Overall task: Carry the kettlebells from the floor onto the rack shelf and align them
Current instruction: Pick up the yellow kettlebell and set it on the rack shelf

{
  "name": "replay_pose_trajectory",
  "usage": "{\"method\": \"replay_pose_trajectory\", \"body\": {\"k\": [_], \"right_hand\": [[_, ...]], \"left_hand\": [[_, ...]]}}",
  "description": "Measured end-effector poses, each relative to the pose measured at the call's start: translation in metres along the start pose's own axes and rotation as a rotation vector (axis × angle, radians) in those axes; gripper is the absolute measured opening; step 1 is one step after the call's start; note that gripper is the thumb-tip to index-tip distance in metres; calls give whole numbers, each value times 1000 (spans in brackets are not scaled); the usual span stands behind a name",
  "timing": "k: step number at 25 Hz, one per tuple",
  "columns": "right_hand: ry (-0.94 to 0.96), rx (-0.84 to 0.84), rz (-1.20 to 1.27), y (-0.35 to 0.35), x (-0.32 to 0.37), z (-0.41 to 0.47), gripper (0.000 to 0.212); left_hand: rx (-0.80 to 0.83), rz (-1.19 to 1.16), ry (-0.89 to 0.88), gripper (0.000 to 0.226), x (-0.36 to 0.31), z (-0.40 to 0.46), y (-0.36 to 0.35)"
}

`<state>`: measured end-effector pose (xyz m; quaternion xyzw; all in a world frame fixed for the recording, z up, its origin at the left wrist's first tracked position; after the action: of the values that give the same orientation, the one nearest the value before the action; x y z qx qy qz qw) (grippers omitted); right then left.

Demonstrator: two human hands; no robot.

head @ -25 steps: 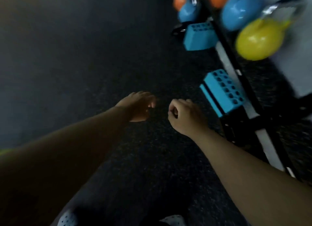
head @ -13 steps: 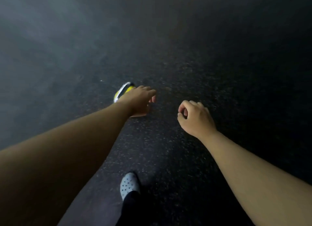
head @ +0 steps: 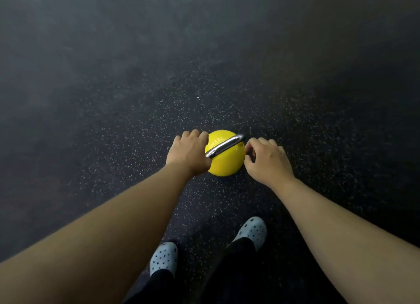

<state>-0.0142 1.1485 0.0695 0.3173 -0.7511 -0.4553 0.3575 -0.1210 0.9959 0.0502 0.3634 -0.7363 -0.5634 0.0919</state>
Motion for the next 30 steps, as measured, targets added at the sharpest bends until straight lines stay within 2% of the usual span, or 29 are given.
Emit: {"method": "replay_pose_trajectory", "body": {"k": [3,5,9,11,13,14,16,19,22,26,30], "right_hand": [[113,52,-83,-16,-9,41,17],[168,97,-150,-41,-14,73,26],[220,182,-307,-101,-21,126,47],[219,263,-313,-129,-23,143,40],[225,322,-279,-151,-26,158,19],[223,352,-233,-157,-25,164,9],[197,441,-150,-162,-26,175,17],[244,537,-157,-163,-20,176,29],[218,511,-64,-152,-24,158,32],[4,397,164,-117,-62,120,33],[-248,260,313,-60,-117,70,28]], "left_hand": [[47,-46,165,50,7,22,-35],[81,-98,237,55,13,40,-65],[114,-159,251,52,28,84,-112],[150,-166,243,45,33,99,-133],[203,-153,207,34,36,112,-153],[213,-218,207,26,38,112,-161],[230,-471,214,13,41,111,-173],[229,-613,126,12,43,113,-172],[228,-503,78,20,38,115,-161],[276,-260,-155,18,1,134,-124],[322,-62,-425,11,-82,152,-77]]}}
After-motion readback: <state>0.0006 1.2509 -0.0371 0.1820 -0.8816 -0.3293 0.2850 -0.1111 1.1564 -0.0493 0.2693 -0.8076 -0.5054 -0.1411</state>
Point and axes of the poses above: each hand's wrist, its own z-axis towards the middle knuckle, its own y-axis out of the back of the hand, x = y × z, the point moved 7 cm from there along z, towards the middle knuckle, and after that the axes turned 10 degrees about -y, right-handed, at the moved point
